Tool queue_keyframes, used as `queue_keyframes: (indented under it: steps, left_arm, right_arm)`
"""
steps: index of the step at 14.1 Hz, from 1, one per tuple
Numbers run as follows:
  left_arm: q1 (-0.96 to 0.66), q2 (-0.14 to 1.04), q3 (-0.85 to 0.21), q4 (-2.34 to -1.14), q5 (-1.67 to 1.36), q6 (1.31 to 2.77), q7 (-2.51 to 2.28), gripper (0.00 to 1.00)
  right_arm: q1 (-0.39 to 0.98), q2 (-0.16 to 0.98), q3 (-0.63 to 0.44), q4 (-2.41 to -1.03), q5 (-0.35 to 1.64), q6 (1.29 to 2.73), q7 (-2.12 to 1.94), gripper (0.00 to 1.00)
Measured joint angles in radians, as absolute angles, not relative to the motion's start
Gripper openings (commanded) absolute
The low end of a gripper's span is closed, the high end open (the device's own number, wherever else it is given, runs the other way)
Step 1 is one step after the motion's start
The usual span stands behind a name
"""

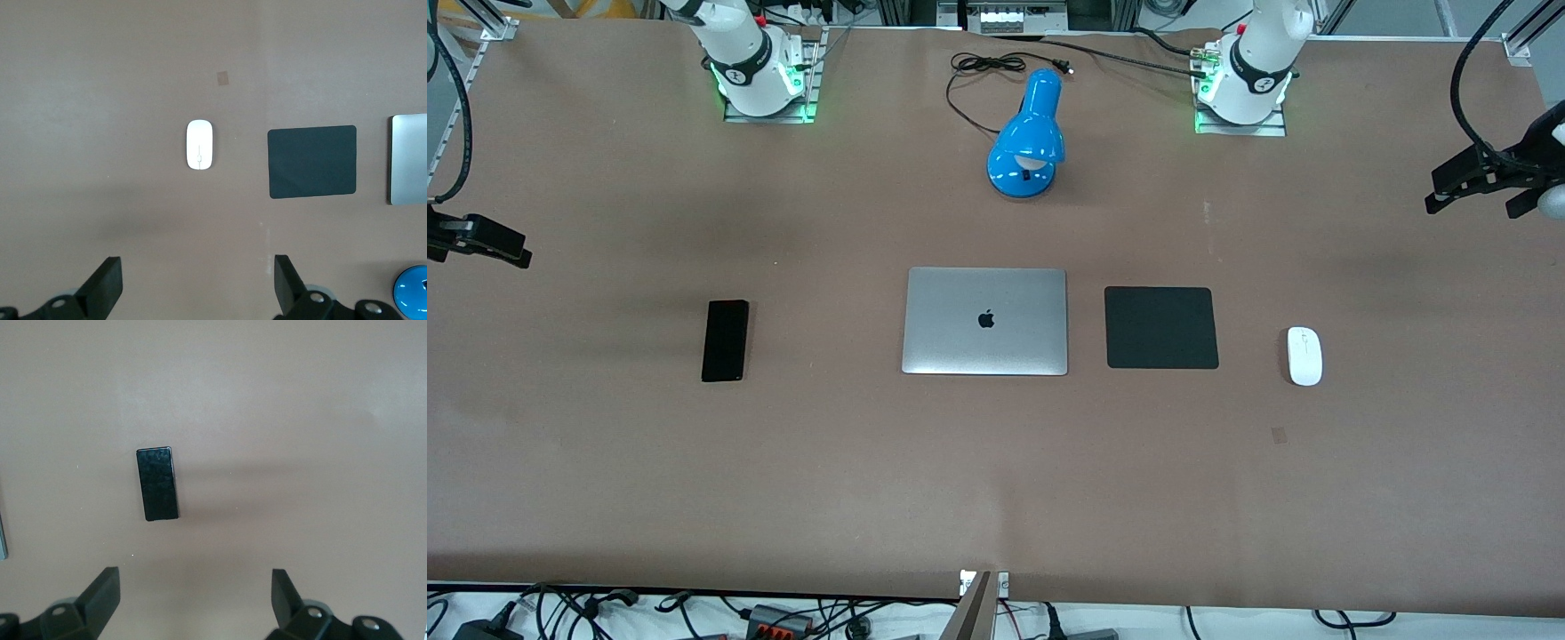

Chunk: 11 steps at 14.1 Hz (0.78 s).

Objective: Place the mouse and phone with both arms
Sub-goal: 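Reach the right gripper to the black phone while the left gripper reaches the mouse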

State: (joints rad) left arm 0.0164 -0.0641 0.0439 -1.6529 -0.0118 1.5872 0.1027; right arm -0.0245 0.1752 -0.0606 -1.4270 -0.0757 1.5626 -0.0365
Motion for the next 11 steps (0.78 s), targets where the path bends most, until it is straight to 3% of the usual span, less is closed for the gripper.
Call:
queue_keyframes:
  steps: [7, 11]
  left_arm:
    - [0.017, -0.059, 0.030, -1.649, -0.012, 1.590, 0.103, 1.00]
    - [0.018, -0.024, 0.030, -1.652, -0.012, 1.546, 0.103, 1.00]
  right_arm:
    - [-0.025, 0.182, -0.062, -1.429, -0.069, 1.562, -0.037, 1.00]
    - [-0.023, 0.299, -0.062, -1.443, -0.069, 1.617, -0.037, 1.00]
